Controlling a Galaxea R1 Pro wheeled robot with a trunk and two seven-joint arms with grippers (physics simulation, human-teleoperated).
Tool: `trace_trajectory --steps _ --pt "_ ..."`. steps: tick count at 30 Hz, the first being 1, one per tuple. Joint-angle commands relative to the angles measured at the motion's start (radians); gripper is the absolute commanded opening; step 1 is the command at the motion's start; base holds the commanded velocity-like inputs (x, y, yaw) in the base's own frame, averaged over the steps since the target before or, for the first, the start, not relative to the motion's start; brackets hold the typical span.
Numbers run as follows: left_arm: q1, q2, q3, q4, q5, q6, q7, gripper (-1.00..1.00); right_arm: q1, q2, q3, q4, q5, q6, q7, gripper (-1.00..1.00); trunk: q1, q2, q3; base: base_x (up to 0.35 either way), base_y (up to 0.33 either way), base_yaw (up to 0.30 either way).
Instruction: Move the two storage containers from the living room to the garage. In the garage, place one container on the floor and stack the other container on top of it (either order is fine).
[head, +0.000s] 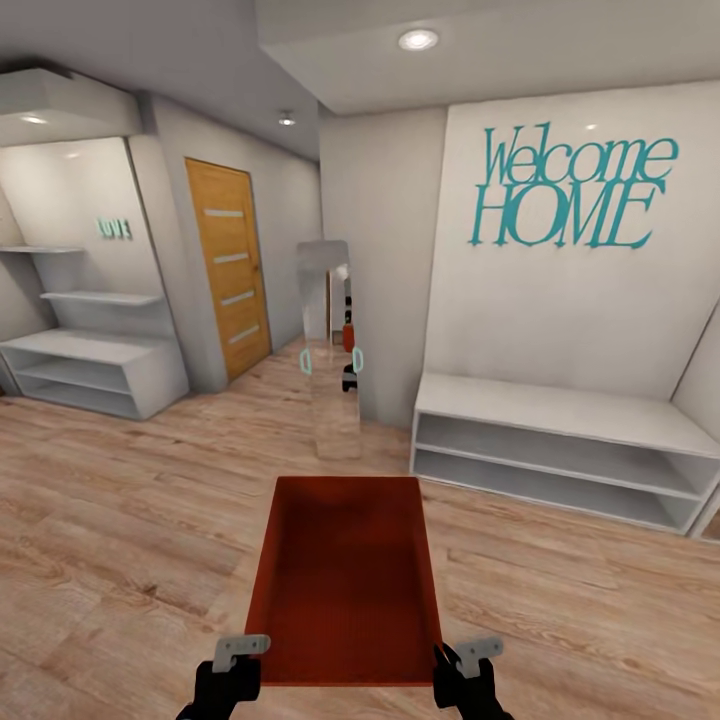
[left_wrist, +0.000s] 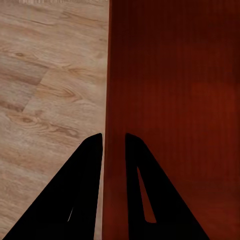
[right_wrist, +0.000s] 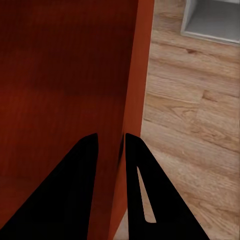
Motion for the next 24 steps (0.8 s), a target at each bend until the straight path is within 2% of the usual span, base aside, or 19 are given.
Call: trace_trajectory --steps 1,6,24 --pt "-0.001 0.000 0.001 -0.026 0.001 -0.018 0.025 -1.00 0.000 0.000 0.020 0.004 0.029 -0.003 0.035 -1.00 0.001 -0.002 -0.002 0.326 0.000 0.000" --pt "-0.001 0.000 0.001 -0.026 0.001 -0.017 0.025 -1.00 0.000 0.000 0.020 0.004 0.029 -0.003 0.035 -1.00 0.001 -0.002 -0.002 0.326 0.000 0.119" --pt "-0.001 0.000 0.001 -0.026 0.001 -0.018 0.025 -1.00 0.000 0.000 0.020 0.004 0.029 -0.003 0.035 -1.00 0.001 -0.002 -0.002 0.326 0.000 0.262"
